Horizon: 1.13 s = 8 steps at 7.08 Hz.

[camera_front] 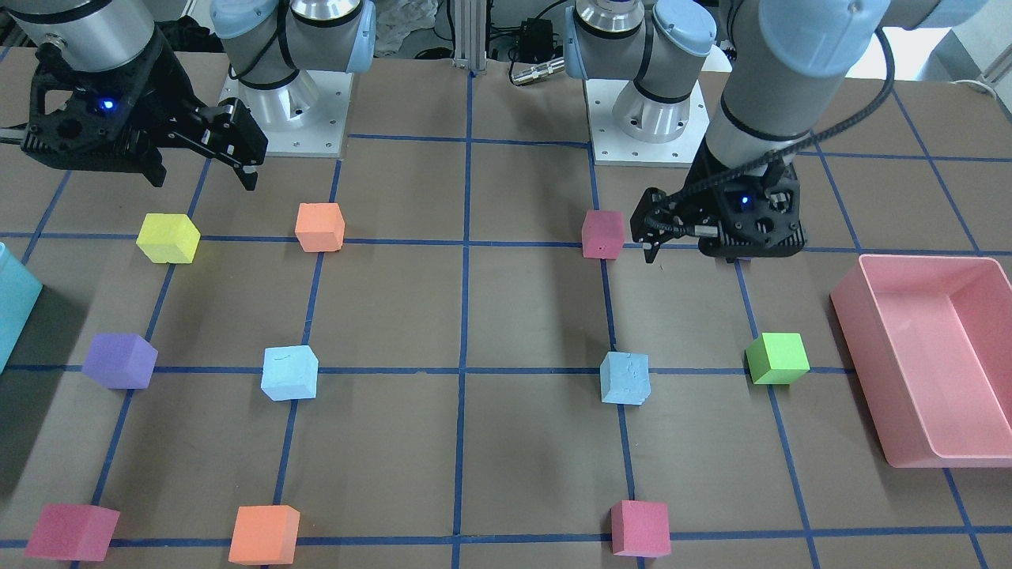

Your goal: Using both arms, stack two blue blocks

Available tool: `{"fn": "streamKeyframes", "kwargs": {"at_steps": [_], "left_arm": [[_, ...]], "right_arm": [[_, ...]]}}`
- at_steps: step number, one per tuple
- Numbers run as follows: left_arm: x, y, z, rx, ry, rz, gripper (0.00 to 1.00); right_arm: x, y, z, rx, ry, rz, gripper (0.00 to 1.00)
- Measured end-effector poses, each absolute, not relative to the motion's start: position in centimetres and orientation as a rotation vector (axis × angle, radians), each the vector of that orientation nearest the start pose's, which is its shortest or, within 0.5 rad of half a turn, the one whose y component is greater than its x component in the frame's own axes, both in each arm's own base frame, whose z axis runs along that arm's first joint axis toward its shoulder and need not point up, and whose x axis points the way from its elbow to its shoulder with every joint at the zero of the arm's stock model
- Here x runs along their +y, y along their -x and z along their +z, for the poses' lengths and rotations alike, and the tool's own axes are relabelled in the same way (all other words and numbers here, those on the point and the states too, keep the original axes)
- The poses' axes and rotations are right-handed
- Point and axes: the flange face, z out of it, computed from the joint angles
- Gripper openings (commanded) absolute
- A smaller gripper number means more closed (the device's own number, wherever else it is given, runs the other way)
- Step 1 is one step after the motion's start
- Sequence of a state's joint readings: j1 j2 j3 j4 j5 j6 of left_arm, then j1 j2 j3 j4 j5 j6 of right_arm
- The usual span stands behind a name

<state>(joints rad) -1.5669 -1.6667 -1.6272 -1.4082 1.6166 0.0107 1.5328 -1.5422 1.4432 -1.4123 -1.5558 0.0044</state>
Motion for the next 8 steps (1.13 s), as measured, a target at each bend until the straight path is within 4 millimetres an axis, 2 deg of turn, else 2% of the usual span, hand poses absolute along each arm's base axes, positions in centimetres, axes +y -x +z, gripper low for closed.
{"fn": "streamKeyframes", "kwargs": {"at_steps": [2, 4, 6, 8], "left_arm": [[-54.5, 12.6, 36.5, 3.097, -0.009, 0.022, 1.00], [-56.2, 12.8, 31.2, 3.096, -0.016, 0.076, 1.00], [-57.8, 13.1, 27.2, 3.096, -0.026, 0.096, 1.00], [-58.6, 13.1, 24.4, 3.095, -0.027, 0.118, 1.00]], "right_arm": [[-50.4, -11.6, 50.7, 3.117, -0.087, 0.134, 1.00], [-52.4, -11.4, 45.8, 3.112, -0.094, 0.257, 1.00], [-56.8, -10.9, 40.7, 3.123, -0.098, 0.226, 1.00], [-60.7, -10.7, 34.8, 3.130, -0.086, 0.162, 1.00]]}}
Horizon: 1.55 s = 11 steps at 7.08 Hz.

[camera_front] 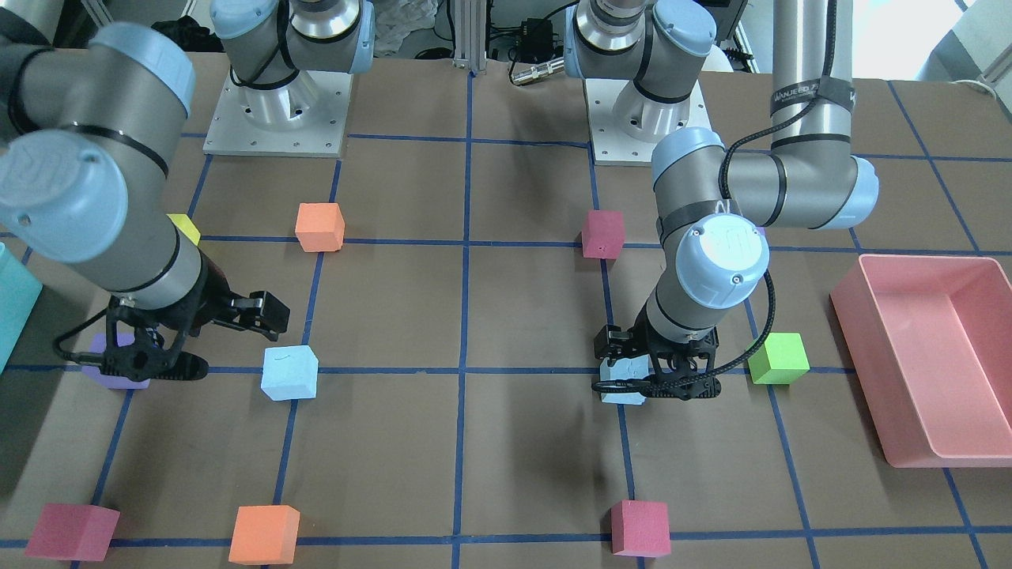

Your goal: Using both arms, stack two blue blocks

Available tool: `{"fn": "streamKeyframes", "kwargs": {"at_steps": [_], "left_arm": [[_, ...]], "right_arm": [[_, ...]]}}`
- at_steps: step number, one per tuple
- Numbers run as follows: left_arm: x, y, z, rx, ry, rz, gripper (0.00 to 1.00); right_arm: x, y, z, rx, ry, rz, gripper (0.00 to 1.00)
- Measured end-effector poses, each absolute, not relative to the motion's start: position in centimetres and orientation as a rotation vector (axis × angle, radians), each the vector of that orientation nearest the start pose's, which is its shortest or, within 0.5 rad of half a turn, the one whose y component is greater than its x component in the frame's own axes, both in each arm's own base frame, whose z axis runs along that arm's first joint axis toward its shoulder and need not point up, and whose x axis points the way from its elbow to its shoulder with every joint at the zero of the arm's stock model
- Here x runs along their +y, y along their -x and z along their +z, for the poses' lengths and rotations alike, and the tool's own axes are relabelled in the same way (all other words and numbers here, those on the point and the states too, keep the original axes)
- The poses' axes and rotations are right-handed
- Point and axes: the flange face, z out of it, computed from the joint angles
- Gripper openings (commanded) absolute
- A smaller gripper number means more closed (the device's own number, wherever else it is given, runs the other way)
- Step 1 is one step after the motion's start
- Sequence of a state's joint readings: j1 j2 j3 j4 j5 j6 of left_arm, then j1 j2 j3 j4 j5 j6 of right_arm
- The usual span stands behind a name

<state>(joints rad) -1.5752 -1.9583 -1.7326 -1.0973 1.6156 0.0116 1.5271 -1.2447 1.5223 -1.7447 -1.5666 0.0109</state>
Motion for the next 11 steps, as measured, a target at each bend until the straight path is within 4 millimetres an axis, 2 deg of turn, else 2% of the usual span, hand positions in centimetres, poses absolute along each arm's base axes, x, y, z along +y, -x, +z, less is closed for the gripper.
{"fn": "streamKeyframes", "kwargs": {"at_steps": [4, 8, 10, 11], "left_arm": [[-58.9, 14.0, 21.9, 3.089, -0.047, 0.168, 1.00], [-58.8, 14.3, 21.0, 3.087, -0.056, 0.193, 1.00], [-58.8, 14.4, 20.7, 3.086, -0.057, 0.202, 1.00], [-58.8, 14.4, 20.6, 3.086, -0.058, 0.204, 1.00]], "right_arm": [[-63.1, -11.0, 29.3, 3.123, -0.092, 0.099, 1.00], [-62.7, -11.1, 22.0, 3.113, -0.090, 0.217, 1.00], [-61.4, -11.2, 19.9, 3.106, -0.094, 0.283, 1.00], [-60.5, -11.2, 18.8, 3.102, -0.095, 0.321, 0.52]]}}
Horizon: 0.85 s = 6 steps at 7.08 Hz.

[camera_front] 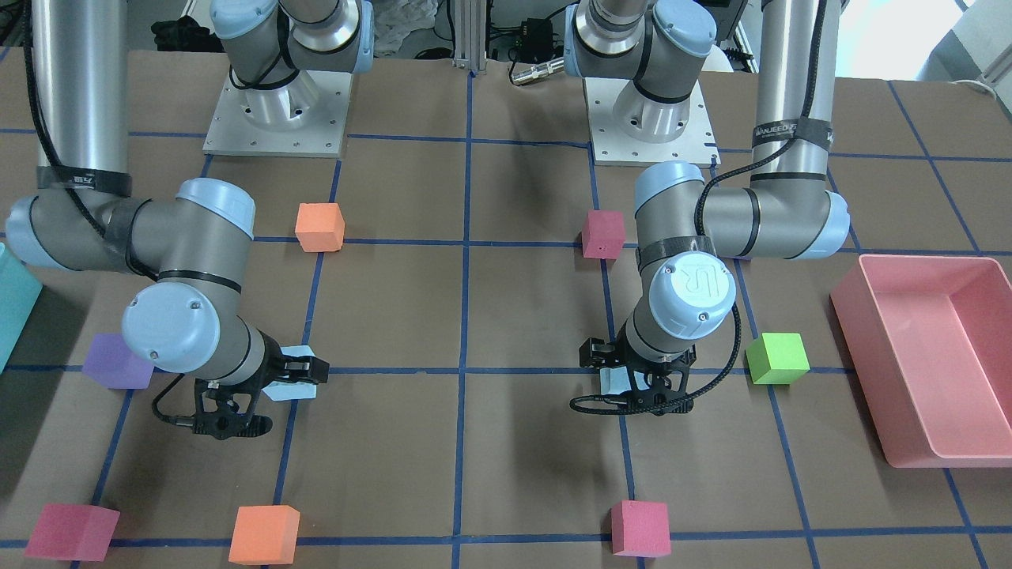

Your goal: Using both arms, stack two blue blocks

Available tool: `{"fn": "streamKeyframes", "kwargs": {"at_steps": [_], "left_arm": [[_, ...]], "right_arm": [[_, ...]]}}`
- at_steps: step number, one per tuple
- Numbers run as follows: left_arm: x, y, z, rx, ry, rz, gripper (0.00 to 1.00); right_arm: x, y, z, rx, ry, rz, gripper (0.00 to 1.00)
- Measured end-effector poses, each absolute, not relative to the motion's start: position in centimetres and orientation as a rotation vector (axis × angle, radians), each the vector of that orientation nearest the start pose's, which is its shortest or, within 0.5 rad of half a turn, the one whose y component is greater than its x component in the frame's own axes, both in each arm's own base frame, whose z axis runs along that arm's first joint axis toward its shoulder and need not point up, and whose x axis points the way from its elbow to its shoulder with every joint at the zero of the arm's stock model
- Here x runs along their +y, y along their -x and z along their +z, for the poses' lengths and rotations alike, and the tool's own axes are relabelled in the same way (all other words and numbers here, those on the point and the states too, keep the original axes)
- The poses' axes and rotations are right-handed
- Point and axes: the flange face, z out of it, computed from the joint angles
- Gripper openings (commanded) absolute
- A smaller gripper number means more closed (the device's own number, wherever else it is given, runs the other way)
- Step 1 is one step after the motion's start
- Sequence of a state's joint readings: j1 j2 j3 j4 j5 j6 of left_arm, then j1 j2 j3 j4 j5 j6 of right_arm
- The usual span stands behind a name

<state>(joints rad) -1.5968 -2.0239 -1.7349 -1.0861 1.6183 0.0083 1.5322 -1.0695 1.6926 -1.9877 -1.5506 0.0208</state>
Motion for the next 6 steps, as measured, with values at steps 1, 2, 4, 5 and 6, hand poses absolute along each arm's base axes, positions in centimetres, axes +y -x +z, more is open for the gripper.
{"fn": "streamKeyframes", "kwargs": {"at_steps": [1, 2, 4, 5, 6], "left_arm": [[-58.8, 14.4, 20.5, 3.086, -0.058, 0.205, 1.00], [-58.9, 14.4, 20.6, 3.086, -0.058, 0.202, 1.00], [-59.1, 14.4, 20.5, 3.087, -0.059, 0.180, 1.00], [-59.2, 14.4, 20.4, 3.088, -0.061, 0.172, 0.93], [-59.3, 14.4, 20.3, 3.089, -0.064, 0.156, 0.59]], "right_arm": [[-60.0, -11.2, 18.4, 3.100, -0.097, 0.328, 0.01], [-60.2, -11.2, 18.6, 3.102, -0.096, 0.300, 0.00], [-61.3, -11.2, 20.9, 3.110, -0.094, 0.217, 0.00], [-62.5, -11.4, 23.0, 3.100, -0.096, 0.168, 0.00], [-63.9, -12.3, 25.1, 3.068, -0.122, 0.130, 0.00]]}}
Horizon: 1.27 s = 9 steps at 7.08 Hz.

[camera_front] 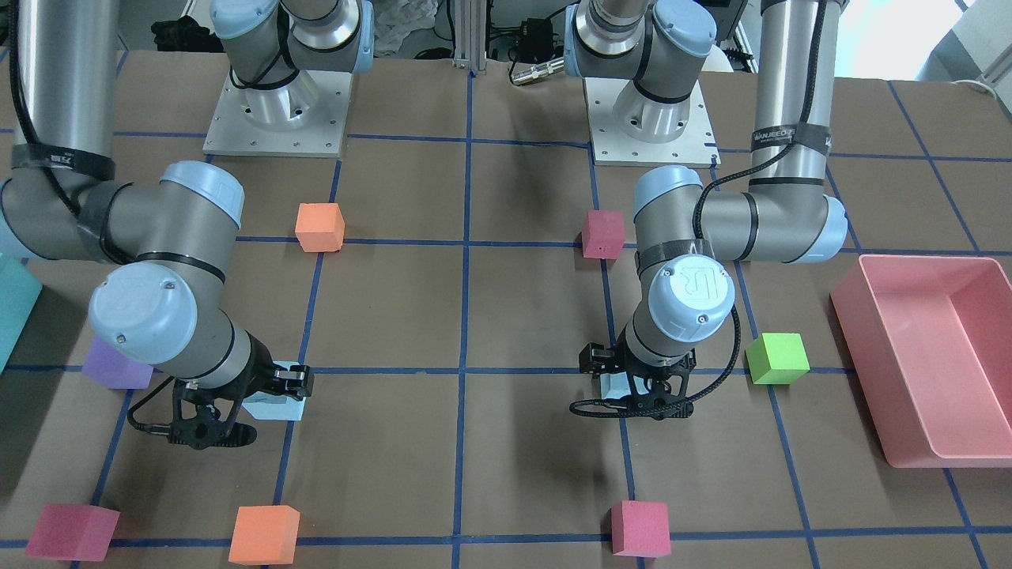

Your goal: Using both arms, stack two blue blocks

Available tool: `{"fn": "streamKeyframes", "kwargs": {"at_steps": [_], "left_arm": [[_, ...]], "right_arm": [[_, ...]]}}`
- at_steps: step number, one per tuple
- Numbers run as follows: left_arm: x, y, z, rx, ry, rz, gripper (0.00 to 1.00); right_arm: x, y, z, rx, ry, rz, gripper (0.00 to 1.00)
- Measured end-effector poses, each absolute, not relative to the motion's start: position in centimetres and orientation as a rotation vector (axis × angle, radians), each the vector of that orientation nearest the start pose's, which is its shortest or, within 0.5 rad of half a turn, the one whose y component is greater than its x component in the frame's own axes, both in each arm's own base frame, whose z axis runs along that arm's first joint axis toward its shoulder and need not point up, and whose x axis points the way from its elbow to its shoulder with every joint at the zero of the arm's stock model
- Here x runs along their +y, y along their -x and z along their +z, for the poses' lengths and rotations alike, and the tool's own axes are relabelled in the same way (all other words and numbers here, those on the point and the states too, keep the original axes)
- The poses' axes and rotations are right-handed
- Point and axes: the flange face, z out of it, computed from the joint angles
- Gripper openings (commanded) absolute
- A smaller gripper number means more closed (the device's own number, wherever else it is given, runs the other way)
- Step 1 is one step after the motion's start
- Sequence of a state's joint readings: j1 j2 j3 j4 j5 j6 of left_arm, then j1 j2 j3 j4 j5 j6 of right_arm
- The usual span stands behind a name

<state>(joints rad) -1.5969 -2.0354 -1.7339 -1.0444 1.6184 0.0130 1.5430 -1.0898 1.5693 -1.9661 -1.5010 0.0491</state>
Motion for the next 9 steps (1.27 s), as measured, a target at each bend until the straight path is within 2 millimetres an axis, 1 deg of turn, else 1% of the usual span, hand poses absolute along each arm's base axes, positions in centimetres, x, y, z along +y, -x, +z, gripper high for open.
{"fn": "streamKeyframes", "kwargs": {"at_steps": [1, 2, 3, 4, 5, 6, 7, 8, 9], "left_arm": [[-59.5, 14.4, 20.3, 3.090, -0.064, 0.137, 0.48], [-59.6, 14.4, 20.3, 3.091, -0.066, 0.128, 0.26], [-59.6, 14.4, 20.4, 3.092, -0.068, 0.124, 0.15], [-59.6, 14.4, 20.4, 3.093, -0.064, 0.123, 0.09], [-59.6, 14.4, 20.4, 3.093, -0.060, 0.121, 0.04], [-59.7, 14.4, 20.5, 3.094, -0.058, 0.118, 0.00], [-59.7, 14.3, 20.6, 3.094, -0.059, 0.115, 0.00], [-59.8, 14.3, 20.8, 3.094, -0.064, 0.110, 0.00], [-59.8, 14.3, 20.9, 3.094, -0.066, 0.107, 0.00]], "right_arm": [[-65.4, -14.6, 26.6, 3.038, -0.162, 0.095, 0.00], [-66.7, -18.8, 26.7, 3.027, -0.189, 0.075, 0.00], [-67.8, -23.5, 26.1, 3.025, -0.206, 0.066, 0.00], [-68.5, -27.6, 25.5, 3.024, -0.192, 0.057, 0.00], [-68.5, -30.7, 24.8, 3.026, -0.172, 0.059, 0.00], [-68.1, -33.0, 23.8, 3.029, -0.166, 0.078, 0.00], [-67.6, -34.3, 22.6, 3.035, -0.162, 0.108, 0.00], [-67.2, -34.9, 21.5, 3.040, -0.159, 0.139, 0.61], [-67.0, -35.1, 21.0, 3.045, -0.158, 0.153, 0.99]]}}
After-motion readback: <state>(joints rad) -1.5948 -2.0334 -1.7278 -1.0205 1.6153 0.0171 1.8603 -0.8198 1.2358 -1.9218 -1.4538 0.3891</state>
